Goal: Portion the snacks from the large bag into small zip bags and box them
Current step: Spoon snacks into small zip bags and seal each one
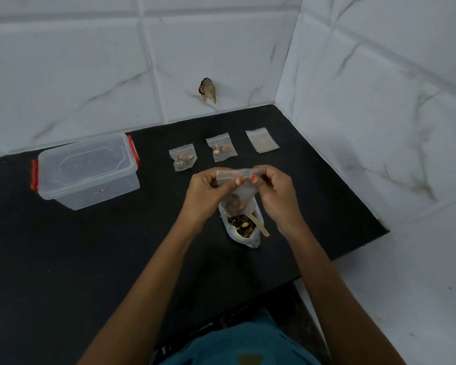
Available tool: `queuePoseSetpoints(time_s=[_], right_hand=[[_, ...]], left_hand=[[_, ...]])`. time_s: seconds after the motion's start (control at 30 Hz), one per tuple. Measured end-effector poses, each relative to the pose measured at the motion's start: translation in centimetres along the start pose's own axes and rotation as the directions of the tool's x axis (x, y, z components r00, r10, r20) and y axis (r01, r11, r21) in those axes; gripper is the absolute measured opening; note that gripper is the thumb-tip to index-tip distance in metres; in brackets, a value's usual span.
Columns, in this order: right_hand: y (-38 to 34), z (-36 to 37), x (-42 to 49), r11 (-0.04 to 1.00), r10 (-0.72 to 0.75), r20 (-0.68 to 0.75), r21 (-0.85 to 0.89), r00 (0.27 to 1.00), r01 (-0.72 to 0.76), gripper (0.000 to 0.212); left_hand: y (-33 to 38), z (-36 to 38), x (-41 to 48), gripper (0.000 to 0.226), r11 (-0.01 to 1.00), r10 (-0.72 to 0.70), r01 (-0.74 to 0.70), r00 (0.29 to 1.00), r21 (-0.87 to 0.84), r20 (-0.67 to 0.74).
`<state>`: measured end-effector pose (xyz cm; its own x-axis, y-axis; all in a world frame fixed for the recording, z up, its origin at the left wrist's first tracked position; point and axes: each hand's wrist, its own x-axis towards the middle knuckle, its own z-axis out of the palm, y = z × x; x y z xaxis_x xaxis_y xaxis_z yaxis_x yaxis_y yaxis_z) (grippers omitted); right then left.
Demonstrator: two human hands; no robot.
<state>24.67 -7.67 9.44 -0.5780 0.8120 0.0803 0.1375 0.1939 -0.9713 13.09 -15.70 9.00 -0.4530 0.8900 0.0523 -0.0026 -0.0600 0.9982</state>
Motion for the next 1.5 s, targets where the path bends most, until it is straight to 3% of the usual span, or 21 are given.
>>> queuePoseSetpoints(time_s=[0.2, 0.37, 0.7, 0.93, 1.03, 1.23, 1.33, 1.5], right_hand=[[0.4, -0.4, 0.0, 0.997, 0.045, -0.021, 0.058, 0.999, -0.043, 0.009], [0.8, -0.8, -0.2, 0.97, 0.147, -0.078, 0.207, 0.986, -0.129, 0.013], [1.0, -0.7, 0.4, 0.983, 0.149, -0.12, 0.124, 0.982, -0.134, 0.014], [0.6, -1.2, 0.2, 0.861, 0.23, 0.09, 0.444, 0.969, -0.246, 0.02], [0.6, -0.9, 0.3, 0.915, 0.22, 0.106, 0.322, 0.97, -0.243, 0.015], [0.4, -0.1, 0.5, 0.983, 0.129, -0.074, 0.139, 0.989, -0.118, 0.011], [0.7, 0.1, 0.6, 0.991, 0.122, -0.086, 0.069, 0.989, -0.117, 0.009], [0.5, 0.2, 0.4, 0.968, 0.172, -0.004, 0.189, 0.985, -0.168, 0.01]], left_hand=[[-0.1, -0.1, 0.1, 0.012, 0.999, -0.004, 0.005, 1.0, 0.051, -0.018], [-0.2, 0.1, 0.3, 0.009, 0.995, 0.02, -0.017, 0.999, 0.1, -0.036], [-0.4, 0.3, 0.0, 0.017, 0.999, 0.0, -0.002, 0.999, -0.047, -0.044], [-0.9, -0.4, 0.5, 0.012, 0.999, 0.009, -0.016, 0.991, -0.047, -0.133], [-0.8, -0.3, 0.6, 0.012, 0.999, 0.033, -0.036, 0.993, -0.027, -0.114], [-0.8, 0.0, 0.3, 0.014, 0.997, 0.028, -0.032, 0.997, -0.067, -0.067], [-0.8, 0.0, 0.3, 0.015, 0.996, 0.01, -0.017, 0.997, -0.084, -0.074], [-1.1, -0.4, 0.3, 0.014, 0.998, 0.024, -0.031, 0.992, -0.05, -0.126]])
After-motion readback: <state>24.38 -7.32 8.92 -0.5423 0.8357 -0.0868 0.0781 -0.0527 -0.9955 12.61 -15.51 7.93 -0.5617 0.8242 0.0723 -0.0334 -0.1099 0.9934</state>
